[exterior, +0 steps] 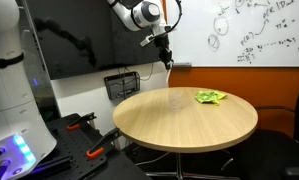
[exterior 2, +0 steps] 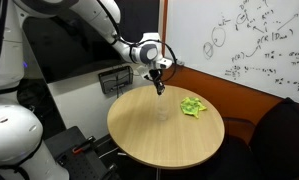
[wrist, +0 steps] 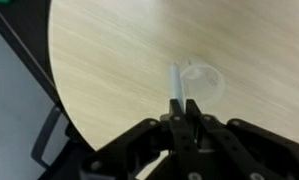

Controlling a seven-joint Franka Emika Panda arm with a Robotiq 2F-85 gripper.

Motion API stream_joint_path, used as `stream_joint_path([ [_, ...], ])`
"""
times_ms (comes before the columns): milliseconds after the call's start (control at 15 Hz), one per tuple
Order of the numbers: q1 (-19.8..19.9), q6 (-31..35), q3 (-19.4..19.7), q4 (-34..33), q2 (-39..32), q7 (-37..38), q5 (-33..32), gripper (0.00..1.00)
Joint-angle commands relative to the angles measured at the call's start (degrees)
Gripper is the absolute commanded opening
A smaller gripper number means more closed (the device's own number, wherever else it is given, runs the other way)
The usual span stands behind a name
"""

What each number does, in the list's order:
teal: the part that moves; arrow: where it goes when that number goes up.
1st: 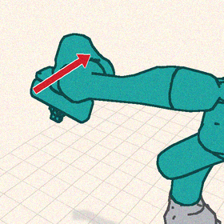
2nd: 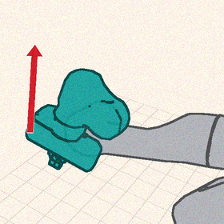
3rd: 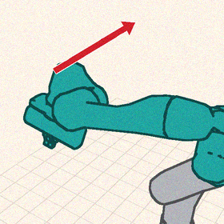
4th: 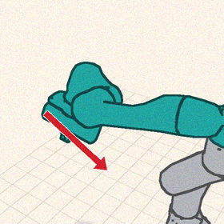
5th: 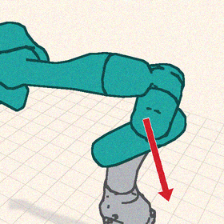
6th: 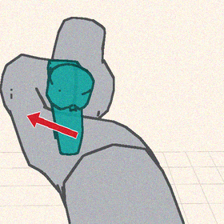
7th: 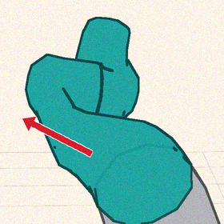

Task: Pick up the pen from the cup and put it on the table.

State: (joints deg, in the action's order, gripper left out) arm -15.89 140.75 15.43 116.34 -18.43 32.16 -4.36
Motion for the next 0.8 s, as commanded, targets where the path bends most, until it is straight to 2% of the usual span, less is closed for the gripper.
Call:
stream_joint_path([
  [0,7.4,-10.5,-6.2,1.4,1.9,-5.3,5.5,0.03],
  [267,14.3,-16.9,-10.2,1.0,-2.8,-10.7,16.5,0.03],
  [400,17.2,-14.3,-12.0,1.4,-5.6,-14.9,22.7,0.03],
  [467,17.7,-10.5,-12.4,2.0,-7.2,-15.8,24.4,0.03],
  [600,18.2,-3.5,-12.8,2.1,-10.8,-17.7,26.2,0.03],
  [733,18.5,0.0,-12.9,1.2,-14.7,-16.7,26.4,0.03],
])
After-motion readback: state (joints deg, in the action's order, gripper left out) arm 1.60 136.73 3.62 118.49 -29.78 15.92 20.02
